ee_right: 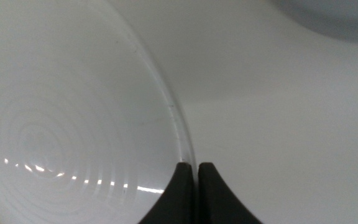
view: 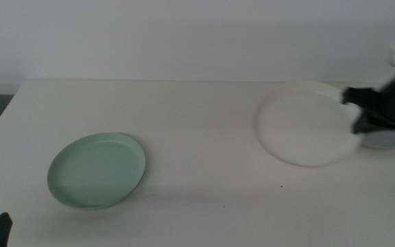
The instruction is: Stack the three bowls on top of each other.
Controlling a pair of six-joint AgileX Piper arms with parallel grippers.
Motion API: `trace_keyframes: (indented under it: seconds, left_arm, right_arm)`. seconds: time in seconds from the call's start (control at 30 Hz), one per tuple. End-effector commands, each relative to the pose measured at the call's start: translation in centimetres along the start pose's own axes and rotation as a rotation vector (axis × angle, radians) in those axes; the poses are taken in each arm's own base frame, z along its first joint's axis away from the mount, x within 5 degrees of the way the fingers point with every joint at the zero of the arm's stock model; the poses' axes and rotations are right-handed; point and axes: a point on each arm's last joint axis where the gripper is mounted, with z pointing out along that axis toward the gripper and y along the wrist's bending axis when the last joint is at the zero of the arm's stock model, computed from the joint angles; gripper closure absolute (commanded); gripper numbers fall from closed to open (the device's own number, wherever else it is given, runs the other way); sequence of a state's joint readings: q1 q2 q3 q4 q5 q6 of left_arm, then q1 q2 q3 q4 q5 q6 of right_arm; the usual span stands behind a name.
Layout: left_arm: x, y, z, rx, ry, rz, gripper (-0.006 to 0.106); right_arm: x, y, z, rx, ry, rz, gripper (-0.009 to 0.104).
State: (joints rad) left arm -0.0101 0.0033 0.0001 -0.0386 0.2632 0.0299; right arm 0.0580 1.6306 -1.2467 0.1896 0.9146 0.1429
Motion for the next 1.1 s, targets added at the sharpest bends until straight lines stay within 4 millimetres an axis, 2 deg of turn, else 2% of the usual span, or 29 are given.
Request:
trace_keyframes:
  seconds: [0.0,0.17,0.37,0.57,0.77,0.97,1.07]
  left_arm:
    - [-0.1,0.0,0.0,0.000,-0.017,-0.003,0.007]
    - [-0.1,0.0,0.0,0.000,-0.017,-0.005,0.007]
    - [-0.1,0.0,0.0,0.000,-0.017,-0.005,0.007]
    - [-0.1,0.0,0.0,0.000,-0.017,-0.005,0.007]
    - [-0.1,0.0,0.0,0.000,-0.017,-0.004,0.007]
    - [-0.1,0.0,0.0,0.000,-0.017,-0.004,0.007]
    - [-0.1,0.0,0.0,0.000,-0.017,-0.004,0.007]
  right_arm:
    - [-1.0,2.2,1.1,-0.036,0.014,-0.049,0.098]
    - [-2.2,6.8,4.8,-0.075,0.060,-0.149,0.098]
    - [-2.5,9.7,9.3,-0.100,0.131,-0.195,0.098]
    - [-2.2,9.8,12.0,-0.103,0.188,-0.196,0.098]
    - [-1.6,9.5,13.8,-0.100,0.250,-0.190,0.098]
    - [-1.5,9.6,13.9,-0.111,0.255,-0.205,0.097]
    - [-1.5,9.6,13.9,-0.110,0.254,-0.207,0.086]
